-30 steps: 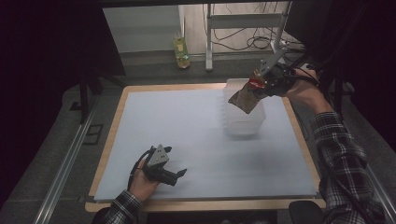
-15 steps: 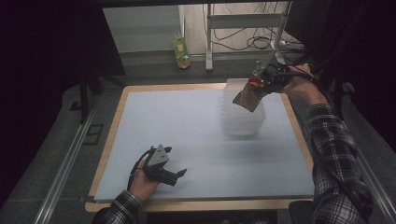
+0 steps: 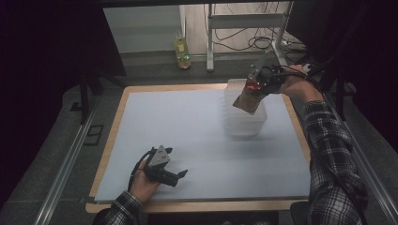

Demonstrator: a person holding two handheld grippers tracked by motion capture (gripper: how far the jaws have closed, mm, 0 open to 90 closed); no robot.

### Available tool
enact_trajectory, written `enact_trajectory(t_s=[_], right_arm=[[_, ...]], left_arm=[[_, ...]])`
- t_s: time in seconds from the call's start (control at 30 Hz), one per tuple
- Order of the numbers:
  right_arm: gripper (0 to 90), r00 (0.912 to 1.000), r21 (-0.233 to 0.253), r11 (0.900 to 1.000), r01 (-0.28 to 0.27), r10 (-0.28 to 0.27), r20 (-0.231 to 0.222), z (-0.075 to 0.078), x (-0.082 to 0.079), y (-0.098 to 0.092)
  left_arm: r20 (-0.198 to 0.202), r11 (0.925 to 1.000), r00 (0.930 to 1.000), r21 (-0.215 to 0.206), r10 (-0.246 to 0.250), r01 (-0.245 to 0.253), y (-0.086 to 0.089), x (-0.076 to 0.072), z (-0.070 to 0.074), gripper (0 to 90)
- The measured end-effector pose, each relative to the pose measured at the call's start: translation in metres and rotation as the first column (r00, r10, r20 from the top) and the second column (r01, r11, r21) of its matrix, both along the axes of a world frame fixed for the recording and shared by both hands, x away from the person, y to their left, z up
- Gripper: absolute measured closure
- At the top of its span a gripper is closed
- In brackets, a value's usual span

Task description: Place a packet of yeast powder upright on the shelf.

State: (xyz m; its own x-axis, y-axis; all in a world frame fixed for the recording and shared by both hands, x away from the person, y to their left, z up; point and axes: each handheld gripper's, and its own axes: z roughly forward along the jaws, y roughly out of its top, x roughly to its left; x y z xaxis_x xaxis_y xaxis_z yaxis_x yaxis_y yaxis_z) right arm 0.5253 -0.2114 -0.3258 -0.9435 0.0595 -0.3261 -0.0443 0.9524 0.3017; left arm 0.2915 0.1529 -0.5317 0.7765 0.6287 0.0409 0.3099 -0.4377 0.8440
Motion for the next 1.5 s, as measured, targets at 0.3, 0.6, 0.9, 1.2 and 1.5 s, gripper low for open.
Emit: enact_trajectory(t_s=[0.3, 0.6, 0.9, 1.2, 1.5], right_arm=[[73.2, 0.9984, -0.008, 0.999, -0.053, 0.053, -0.020, 0.001, -0.006, -0.001], [73.0, 0.9988, -0.052, 0.998, -0.030, 0.028, -0.040, -0.019, 0.004, 0.004], [71.7, 0.9950, -0.002, 0.998, 0.059, -0.059, -0.081, -0.039, 0.020, 0.003], [66.3, 0.9871, 0.059, 0.992, 0.114, -0.107, -0.120, -0.057, 0.026, 0.004], [59.7, 0.9857, 0.095, 0.986, 0.138, -0.128, -0.110, -0.057, 0.022, 0.000]], left_arm=[[-0.003, 1.0000, 1.0000, 0.005, -0.001, 0.001, 0.000, 0.000, 0.000, 0.8], [-0.005, 1.0000, 1.0000, 0.006, -0.002, 0.002, 0.000, 0.000, -0.001, 0.8], [-0.006, 0.9999, 1.0000, 0.011, -0.004, 0.004, -0.001, 0.000, -0.001, 0.8], [-0.008, 0.9998, 0.9999, 0.016, -0.006, 0.006, -0.001, 0.000, -0.001, 0.8], [-0.008, 0.9996, 0.9999, 0.025, -0.011, 0.011, -0.002, 0.000, -0.001, 0.8]])
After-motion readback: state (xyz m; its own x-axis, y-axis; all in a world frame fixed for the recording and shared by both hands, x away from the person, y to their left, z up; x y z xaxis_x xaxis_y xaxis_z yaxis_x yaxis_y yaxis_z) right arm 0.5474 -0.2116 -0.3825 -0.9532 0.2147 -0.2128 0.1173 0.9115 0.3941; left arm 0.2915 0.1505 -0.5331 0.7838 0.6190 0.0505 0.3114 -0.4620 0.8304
